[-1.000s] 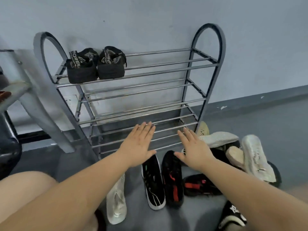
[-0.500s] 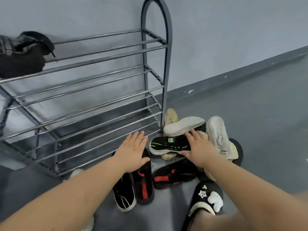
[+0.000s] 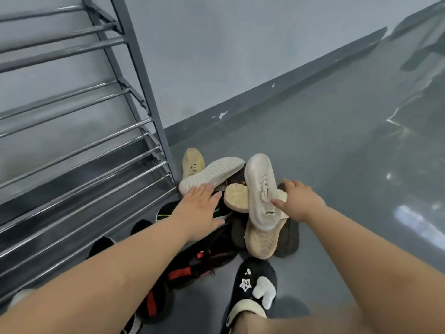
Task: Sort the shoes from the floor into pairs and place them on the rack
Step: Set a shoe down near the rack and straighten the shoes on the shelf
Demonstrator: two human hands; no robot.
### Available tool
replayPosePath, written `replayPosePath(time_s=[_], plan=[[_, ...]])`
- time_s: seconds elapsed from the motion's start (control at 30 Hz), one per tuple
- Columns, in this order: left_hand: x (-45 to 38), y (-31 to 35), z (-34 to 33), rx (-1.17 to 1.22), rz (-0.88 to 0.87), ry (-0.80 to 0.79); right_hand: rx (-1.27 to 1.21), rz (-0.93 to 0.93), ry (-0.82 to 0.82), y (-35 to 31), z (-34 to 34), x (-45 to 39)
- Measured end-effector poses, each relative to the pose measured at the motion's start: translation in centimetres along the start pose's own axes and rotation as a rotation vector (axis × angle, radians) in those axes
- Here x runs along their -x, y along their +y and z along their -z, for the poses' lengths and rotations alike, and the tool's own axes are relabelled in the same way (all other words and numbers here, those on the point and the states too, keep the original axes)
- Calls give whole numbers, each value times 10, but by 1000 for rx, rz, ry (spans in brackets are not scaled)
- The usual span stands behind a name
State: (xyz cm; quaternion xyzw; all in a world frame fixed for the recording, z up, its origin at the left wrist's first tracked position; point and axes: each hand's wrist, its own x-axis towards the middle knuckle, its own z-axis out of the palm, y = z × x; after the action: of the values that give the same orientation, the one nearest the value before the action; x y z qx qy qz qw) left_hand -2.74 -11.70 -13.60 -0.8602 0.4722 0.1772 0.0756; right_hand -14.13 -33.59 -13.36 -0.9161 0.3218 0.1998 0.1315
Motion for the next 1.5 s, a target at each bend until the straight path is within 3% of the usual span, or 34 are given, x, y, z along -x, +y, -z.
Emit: replayPosePath(time_s=[0.2,0.37,0.53,0.63,0.87,1.0,1.23,1.5], plan=[[-47,38,-20,65,-40,-31,-156,-66,-160,16,-20,-24],[-76,59,-35,189,30,-109,-308,-104,-219,10,-27,-37],[-89,74,-50,509,164,-207,-492,-210,-340,9,-39,-47],[-86,81,-54,878,275,-209,-586,-237,-361,5,-35,-50],[-74,71,-39,1575,376,-44,-888,-267,-354,-16,-26,-38],[-51,57,-29,1823,389,-46,-982,-279,-273,-34,-23,-21],[21,15,-30,2034,408,143,-881,-181,-209,-102,-18,19],[129,-42,-55,2134,489,333,-1135,-51,-512,-205,-47,67]])
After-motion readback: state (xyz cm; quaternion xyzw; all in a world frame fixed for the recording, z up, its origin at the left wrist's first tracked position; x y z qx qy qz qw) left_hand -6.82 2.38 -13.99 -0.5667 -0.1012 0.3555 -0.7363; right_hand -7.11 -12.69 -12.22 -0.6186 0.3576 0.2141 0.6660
